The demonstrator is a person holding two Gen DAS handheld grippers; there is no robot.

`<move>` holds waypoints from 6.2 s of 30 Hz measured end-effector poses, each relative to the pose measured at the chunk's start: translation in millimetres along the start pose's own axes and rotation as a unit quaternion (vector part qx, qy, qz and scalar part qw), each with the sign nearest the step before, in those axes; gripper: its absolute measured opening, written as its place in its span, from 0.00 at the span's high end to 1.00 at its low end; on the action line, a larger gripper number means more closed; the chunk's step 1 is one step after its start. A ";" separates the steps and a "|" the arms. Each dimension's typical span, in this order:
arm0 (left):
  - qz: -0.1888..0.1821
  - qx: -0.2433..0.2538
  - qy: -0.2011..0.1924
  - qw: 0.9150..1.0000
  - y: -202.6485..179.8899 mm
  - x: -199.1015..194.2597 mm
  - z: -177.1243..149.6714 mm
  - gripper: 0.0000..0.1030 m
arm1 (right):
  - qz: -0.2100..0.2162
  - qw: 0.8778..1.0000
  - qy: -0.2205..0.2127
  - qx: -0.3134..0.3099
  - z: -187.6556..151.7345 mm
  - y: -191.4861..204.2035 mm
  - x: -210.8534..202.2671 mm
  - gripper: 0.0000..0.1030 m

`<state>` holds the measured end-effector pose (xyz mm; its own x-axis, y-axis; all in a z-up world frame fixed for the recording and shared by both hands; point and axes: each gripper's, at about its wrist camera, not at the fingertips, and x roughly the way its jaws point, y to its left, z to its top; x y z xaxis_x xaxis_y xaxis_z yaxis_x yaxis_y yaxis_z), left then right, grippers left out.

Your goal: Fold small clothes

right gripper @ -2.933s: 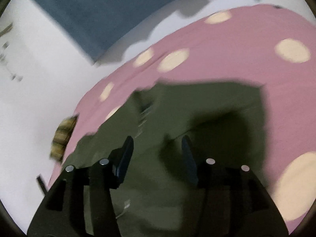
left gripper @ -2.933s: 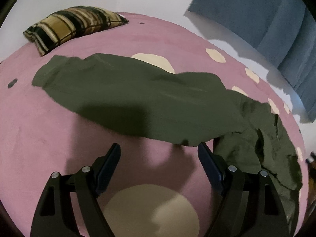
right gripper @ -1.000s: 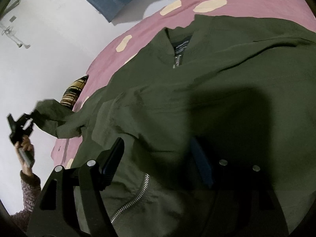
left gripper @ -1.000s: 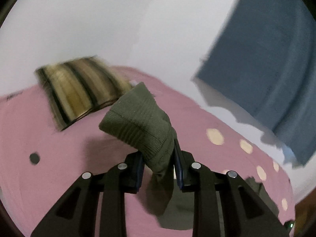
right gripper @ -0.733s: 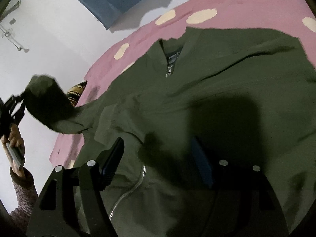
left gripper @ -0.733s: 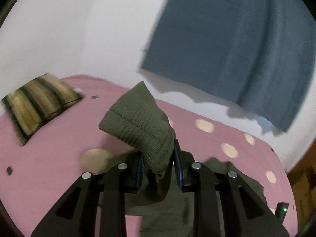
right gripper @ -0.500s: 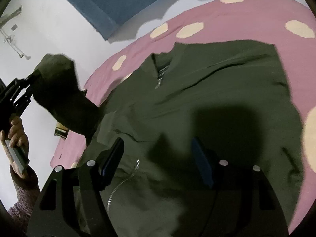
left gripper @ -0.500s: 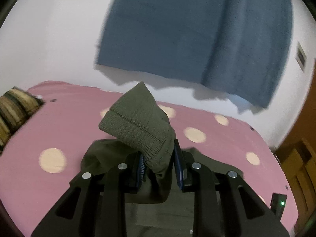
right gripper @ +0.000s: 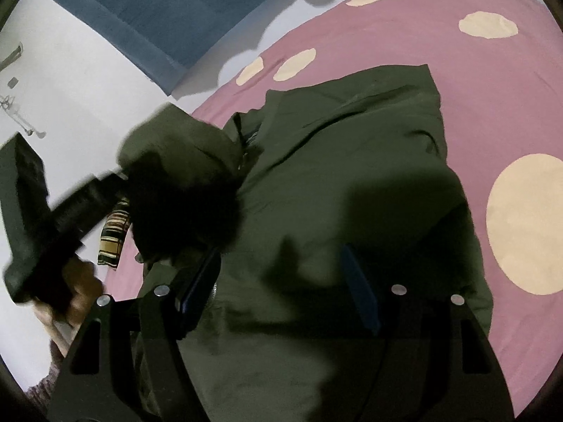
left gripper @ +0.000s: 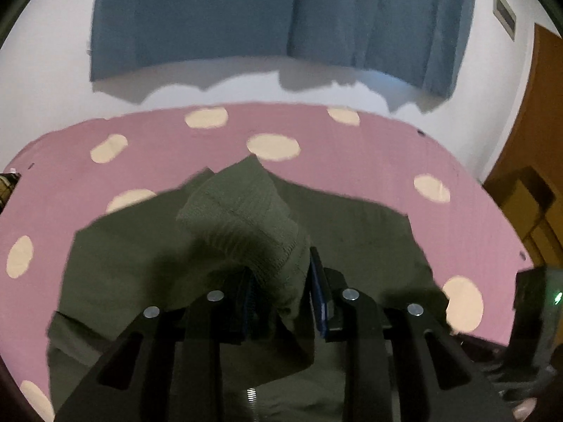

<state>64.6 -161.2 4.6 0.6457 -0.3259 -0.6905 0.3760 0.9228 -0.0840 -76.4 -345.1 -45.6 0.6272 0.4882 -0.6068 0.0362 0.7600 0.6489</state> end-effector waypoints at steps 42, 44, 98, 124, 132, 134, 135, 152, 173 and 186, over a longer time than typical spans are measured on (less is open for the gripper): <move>0.084 -0.156 -0.031 0.984 207.7 -71.2 -103.1 0.25 | -0.057 0.998 0.025 -0.031 14.2 34.5 27.8 0.86; 0.084 -0.156 -0.032 0.984 208.0 -70.7 -103.0 0.25 | -0.067 0.996 -0.008 -0.060 22.4 50.4 11.5 0.86; -0.251 -0.208 0.111 0.939 242.3 -164.6 -248.6 0.21 | 0.083 0.990 0.107 0.027 -150.2 -39.2 -113.1 0.38; -0.290 -0.194 0.132 0.928 214.9 -148.0 -249.9 0.37 | 0.146 0.977 0.156 -0.026 -160.5 -9.9 -87.1 0.31; -0.273 -0.203 0.144 0.929 217.4 -143.1 -251.8 0.66 | 0.111 0.981 0.155 -0.047 -164.1 -14.0 -85.6 0.63; -0.260 -0.178 0.138 0.939 212.0 -147.6 -249.7 0.69 | 0.098 0.982 0.158 -0.040 -163.9 -20.4 -84.8 0.79; -0.253 -0.159 0.134 0.945 207.6 -150.7 -247.2 0.70 | 0.098 0.982 0.158 -0.034 -163.9 -22.8 -84.5 0.80; -0.378 -0.194 0.027 0.905 213.9 -173.4 -184.3 0.84 | 0.241 0.969 0.051 0.016 -113.2 -15.6 -120.6 0.87; -0.332 -0.331 -0.033 0.883 274.6 -20.3 -38.0 0.84 | 0.274 0.947 -0.025 0.165 79.4 -51.0 8.0 0.87; -0.267 -0.344 0.074 0.897 283.2 71.6 -35.9 0.79 | 0.197 0.950 0.024 0.240 97.5 -103.2 94.7 0.81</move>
<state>193.4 84.2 -94.4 0.3808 -0.7757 -0.5033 0.0728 0.5678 -0.8200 55.1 -419.1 -125.3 0.6295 0.7223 -0.2864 0.1637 0.2370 0.9576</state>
